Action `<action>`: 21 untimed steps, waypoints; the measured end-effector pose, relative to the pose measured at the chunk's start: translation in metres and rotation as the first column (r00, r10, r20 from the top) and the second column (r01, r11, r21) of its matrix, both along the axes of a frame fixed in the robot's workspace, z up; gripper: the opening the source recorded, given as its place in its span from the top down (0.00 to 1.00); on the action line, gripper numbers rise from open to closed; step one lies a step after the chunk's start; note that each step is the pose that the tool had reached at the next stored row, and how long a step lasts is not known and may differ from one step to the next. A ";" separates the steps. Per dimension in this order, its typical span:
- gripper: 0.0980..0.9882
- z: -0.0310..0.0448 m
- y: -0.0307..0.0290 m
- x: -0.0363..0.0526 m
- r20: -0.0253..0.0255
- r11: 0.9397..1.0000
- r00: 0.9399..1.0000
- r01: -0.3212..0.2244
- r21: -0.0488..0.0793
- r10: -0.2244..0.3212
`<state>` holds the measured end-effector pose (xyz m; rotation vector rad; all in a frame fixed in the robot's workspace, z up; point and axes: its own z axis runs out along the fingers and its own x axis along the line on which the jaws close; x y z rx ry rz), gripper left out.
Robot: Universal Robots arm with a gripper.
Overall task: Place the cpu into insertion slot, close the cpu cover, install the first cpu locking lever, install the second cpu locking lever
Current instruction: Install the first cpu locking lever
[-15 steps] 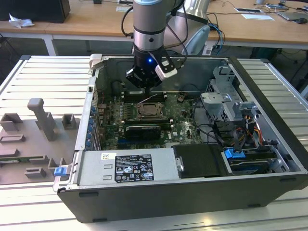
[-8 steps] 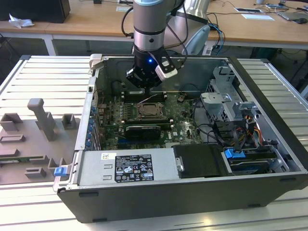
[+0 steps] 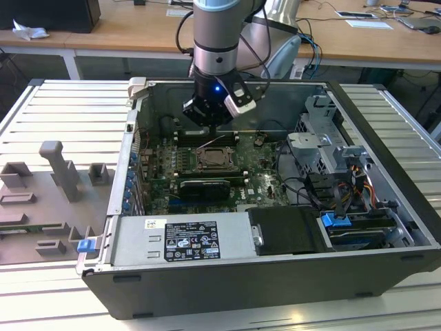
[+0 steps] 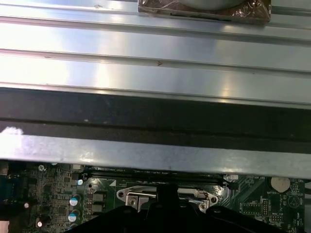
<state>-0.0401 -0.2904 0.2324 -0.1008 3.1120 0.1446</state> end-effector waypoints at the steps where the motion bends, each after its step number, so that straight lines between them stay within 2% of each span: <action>1: 0.99 -0.0005 0.0000 0.0012 0.000 1.000 1.000 0.000 0.008 0.000; 3: 0.99 -0.0024 0.0001 0.0043 0.000 1.000 1.000 -0.001 0.012 0.001; 16: 0.99 -0.0114 0.0003 0.0149 0.000 1.000 1.000 -0.002 0.015 0.002; 17: 0.99 -0.0170 0.0003 0.0185 0.000 1.000 1.000 0.004 0.015 -0.004; 19: 0.99 -0.0264 0.0003 0.0185 0.000 1.000 1.000 0.004 0.015 -0.004; 21: 0.99 -0.0273 0.0003 0.0186 0.000 1.000 1.000 0.004 0.015 -0.004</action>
